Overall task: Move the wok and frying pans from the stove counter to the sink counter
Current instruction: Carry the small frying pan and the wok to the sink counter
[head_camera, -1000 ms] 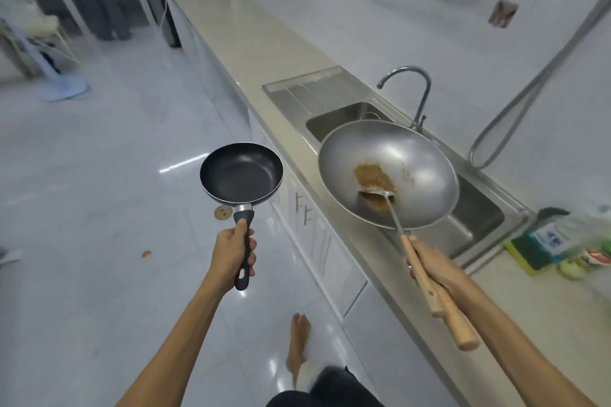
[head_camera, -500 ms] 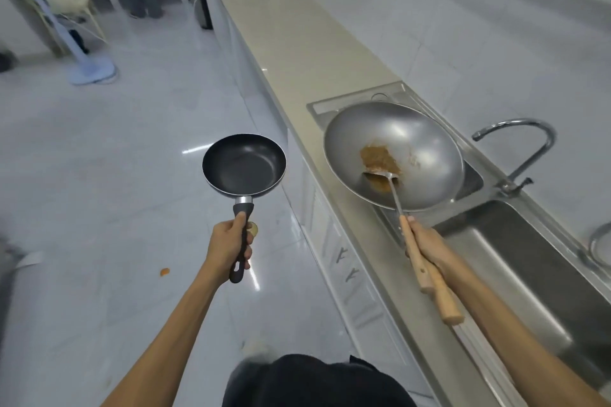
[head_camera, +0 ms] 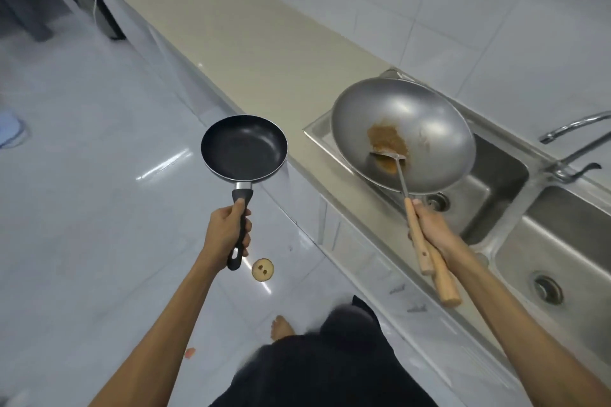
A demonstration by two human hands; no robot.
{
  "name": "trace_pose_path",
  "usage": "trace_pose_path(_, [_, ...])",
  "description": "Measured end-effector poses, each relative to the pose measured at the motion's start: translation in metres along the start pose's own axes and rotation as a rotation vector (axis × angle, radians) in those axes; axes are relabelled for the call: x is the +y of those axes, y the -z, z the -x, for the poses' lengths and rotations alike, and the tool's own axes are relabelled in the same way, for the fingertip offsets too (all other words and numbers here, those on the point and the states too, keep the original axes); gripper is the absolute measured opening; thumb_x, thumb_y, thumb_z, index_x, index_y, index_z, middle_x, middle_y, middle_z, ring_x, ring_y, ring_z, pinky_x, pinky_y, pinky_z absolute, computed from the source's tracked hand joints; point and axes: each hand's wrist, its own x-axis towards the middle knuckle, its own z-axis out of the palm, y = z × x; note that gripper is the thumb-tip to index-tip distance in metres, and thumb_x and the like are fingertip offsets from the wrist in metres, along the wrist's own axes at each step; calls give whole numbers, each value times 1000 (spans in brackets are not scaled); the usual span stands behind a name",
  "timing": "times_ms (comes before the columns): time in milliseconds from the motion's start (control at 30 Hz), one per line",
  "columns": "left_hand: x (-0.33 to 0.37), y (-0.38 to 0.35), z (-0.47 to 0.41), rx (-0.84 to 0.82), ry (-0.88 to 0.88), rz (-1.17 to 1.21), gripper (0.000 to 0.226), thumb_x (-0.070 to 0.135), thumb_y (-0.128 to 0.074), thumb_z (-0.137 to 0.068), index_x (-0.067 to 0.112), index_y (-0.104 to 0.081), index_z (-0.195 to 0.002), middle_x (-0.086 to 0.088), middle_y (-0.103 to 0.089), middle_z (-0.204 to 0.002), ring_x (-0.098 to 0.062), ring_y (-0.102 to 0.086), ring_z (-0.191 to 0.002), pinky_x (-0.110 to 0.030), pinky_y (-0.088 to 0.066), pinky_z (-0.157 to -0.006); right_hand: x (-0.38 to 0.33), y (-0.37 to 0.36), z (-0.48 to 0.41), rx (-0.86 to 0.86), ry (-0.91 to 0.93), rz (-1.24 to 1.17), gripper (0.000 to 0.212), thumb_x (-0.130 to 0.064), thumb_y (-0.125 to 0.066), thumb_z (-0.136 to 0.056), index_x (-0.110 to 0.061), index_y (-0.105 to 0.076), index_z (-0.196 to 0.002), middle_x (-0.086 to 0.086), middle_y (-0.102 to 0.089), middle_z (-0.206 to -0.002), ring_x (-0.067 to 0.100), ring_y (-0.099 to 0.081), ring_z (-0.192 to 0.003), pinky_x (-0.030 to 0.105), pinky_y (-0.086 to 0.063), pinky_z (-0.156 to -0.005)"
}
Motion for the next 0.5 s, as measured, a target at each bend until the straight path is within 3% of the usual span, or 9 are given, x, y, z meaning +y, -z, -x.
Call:
trace_pose_path(100, [23, 11, -52, -65, -11, -28, 41, 41, -48, -103, 5, -64, -92, 0, -57, -52, -16, -50, -35, -27, -45, -36, -16, -24, -13, 39, -24, -85, 62, -80, -49, -79, -20, -64, -80, 1, -67, -57, 25, -64, -59, 47, -55, -69])
trace_pose_path(200, [43, 14, -107, -120, -32, -65, 40, 42, -53, -101, 5, -65, -91, -1, -57, -53, -16, -49, -36, -28, -45, -36, -34, -43, -34, 79, -49, -100, 71, -88, -46, -67, -21, -64, -81, 10, -65, -69, 30, -63, -70, 58, -58, -80])
trace_pose_path(367, [74, -1, -207, -261, -70, -144, 36, 40, -62, -95, 4, -67, -93, -1, -57, -55, -16, -51, -38, -29, -47, -38, -60, -74, -73, 246, -97, -63, 71, -77, -40, -90, -15, -74, -80, 19, -75, -79, 39, -73, -82, 60, -60, -86])
trace_pose_path(500, [105, -25, -283, -328, -73, -146, 36, 40, -63, -94, 4, -66, -92, -2, -56, -55, -16, -49, -36, -29, -45, -37, -89, -91, -106, 311, -127, -63, 72, -73, -37, -95, -15, -74, -73, 20, -76, -76, 40, -74, -83, 58, -59, -85])
